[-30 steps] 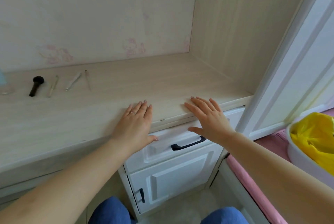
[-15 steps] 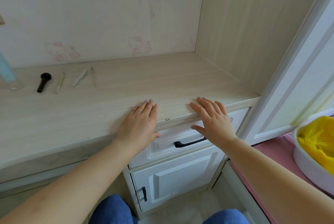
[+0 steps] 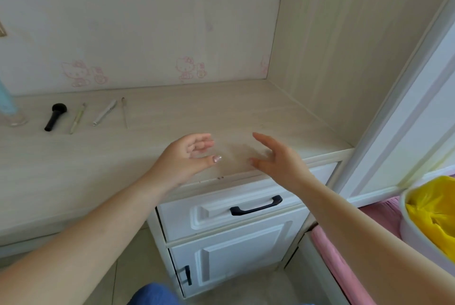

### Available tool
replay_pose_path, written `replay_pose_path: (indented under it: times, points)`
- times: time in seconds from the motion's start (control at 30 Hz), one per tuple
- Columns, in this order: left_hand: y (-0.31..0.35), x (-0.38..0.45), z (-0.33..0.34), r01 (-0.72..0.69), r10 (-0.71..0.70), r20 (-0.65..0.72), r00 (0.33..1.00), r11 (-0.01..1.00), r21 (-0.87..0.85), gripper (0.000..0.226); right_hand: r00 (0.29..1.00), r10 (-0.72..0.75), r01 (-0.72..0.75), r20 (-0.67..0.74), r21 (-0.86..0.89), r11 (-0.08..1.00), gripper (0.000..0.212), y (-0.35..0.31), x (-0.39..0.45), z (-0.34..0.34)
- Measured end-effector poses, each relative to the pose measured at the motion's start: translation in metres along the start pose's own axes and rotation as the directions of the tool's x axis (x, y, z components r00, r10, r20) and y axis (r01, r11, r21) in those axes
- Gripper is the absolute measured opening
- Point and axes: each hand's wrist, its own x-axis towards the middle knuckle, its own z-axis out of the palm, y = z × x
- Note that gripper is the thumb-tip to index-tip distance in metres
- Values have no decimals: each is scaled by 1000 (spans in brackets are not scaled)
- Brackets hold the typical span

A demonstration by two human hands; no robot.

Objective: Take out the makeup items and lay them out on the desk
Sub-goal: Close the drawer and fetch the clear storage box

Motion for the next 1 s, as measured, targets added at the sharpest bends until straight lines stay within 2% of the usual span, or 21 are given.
replay_pose_path:
  times: [0.07,0.1,0.23,0.37,0.6,0.77,1.0]
  points:
    - [-2,17,1,9,-8,9,1000,997,-81,49,1000,2,-9,27,240,971,59,-7,16,3]
    - [-5,29,0,10,-10,7,1000,995,-104,48,999,-12,2,33,306,952,58,-8,27,6]
    - [-16,73,-3,62,-70,-36,997,982,-177,38,996,-12,-22,86,381,924,50,-6,70,16]
    - [-5,93,-24,155,-157,2,988,972,-176,40,979,92,-158,181,397,904,46,-19,99,12]
    - [79,88,-92,261,-264,9,965,949,-177,58,947,200,-295,252,433,852,43,-103,127,-29]
    - [124,77,-117,240,-249,-34,968,956,-170,45,944,146,-266,296,420,868,39,-149,133,-45]
    - [149,34,-112,278,-317,-267,910,944,-175,45,904,-46,-153,425,420,894,40,-172,144,-58]
